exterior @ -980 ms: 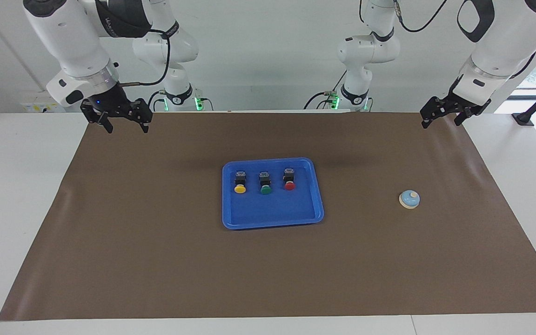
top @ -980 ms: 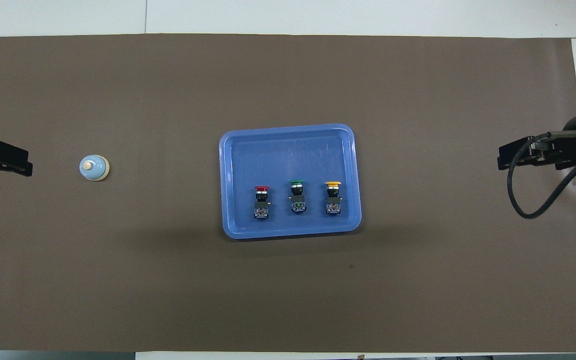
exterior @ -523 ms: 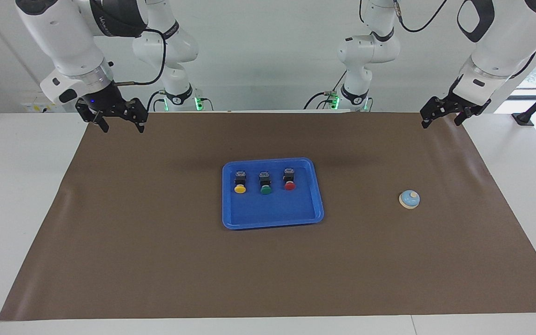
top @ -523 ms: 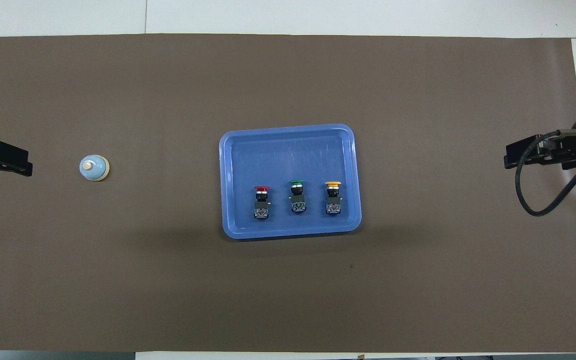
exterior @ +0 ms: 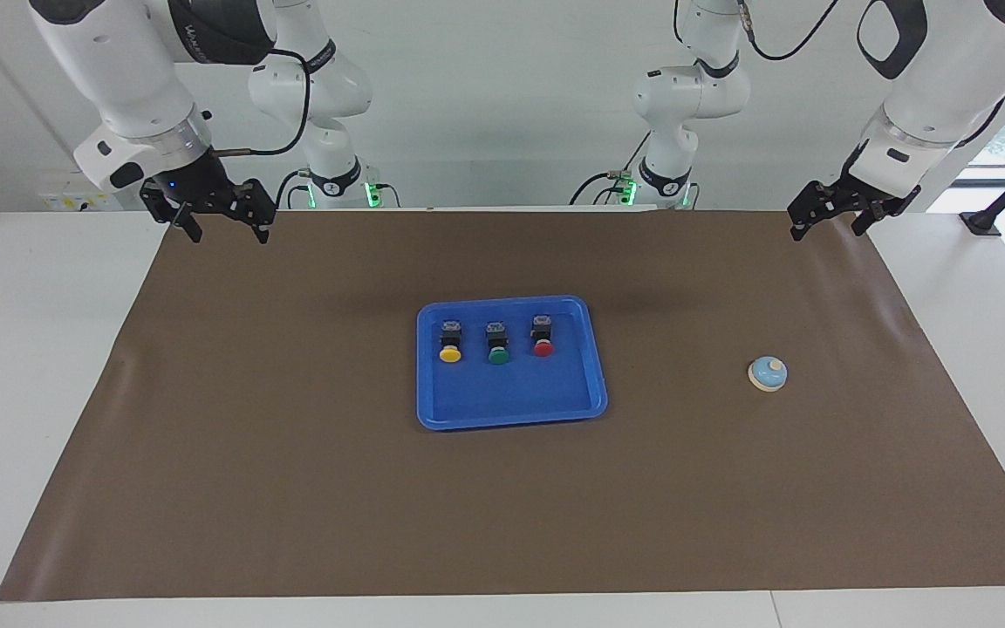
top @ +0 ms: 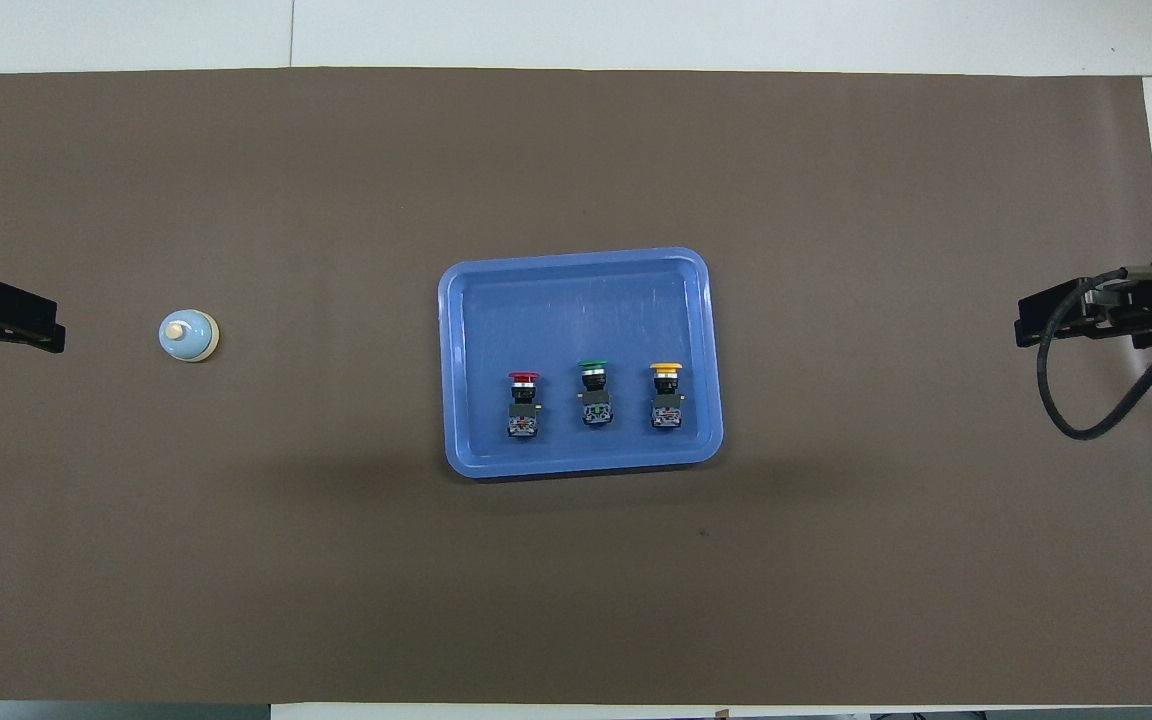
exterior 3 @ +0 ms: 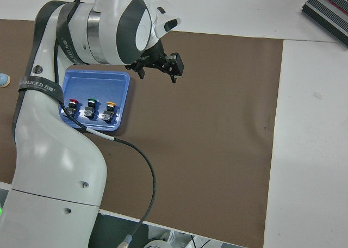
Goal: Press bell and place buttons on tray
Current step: 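Move the left gripper over the bell and press it down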
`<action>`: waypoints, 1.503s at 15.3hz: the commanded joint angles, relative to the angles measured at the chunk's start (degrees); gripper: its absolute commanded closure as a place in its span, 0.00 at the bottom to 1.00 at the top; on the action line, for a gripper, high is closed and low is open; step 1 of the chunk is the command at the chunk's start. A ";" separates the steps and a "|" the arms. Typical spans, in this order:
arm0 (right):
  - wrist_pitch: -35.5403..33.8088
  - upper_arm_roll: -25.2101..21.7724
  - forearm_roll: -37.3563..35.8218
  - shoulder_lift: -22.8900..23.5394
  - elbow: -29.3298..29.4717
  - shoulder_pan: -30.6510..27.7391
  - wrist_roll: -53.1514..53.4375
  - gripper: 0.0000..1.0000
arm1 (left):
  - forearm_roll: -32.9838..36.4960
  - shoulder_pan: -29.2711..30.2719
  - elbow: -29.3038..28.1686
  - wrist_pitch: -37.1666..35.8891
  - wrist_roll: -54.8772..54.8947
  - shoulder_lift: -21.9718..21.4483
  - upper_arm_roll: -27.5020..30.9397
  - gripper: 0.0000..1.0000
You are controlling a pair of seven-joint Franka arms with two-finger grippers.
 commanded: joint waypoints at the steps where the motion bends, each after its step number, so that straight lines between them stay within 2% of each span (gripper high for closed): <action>1: -0.86 0.45 -0.74 -0.91 -0.25 -0.12 -0.16 0.00 | -0.38 0.27 -0.90 0.46 0.09 -0.82 0.01 0.00; 15: -0.86 0.46 -0.74 -0.91 -0.25 -0.21 -0.16 0.00 | -0.47 0.27 -0.90 -0.24 0.35 -0.91 -0.17 0.00; 17: -0.86 0.46 -0.74 -0.91 -0.25 -0.21 -0.16 0.00 | -0.56 -1.40 -1.60 -0.34 -0.52 -1.26 -0.34 0.01; 19: -0.86 0.54 -0.74 -0.91 -0.25 -0.21 -0.16 0.00 | -0.73 -2.02 -4.49 4.30 -0.79 -2.31 -0.43 0.88; 20: -0.86 0.46 -0.74 -0.91 -0.34 -0.21 -0.16 0.00 | -0.73 -2.11 -7.38 6.41 -0.70 -3.54 -0.35 1.00; 21: -0.86 0.46 -0.74 -0.91 -0.34 -0.21 -0.16 0.00 | -0.73 -1.41 -10.02 8.52 -0.18 -4.85 -0.43 1.00; 23: -0.86 0.46 -0.74 -0.91 -0.25 -0.21 -0.16 0.00 | -0.73 -1.40 -12.93 13.80 0.18 -4.26 -0.26 1.00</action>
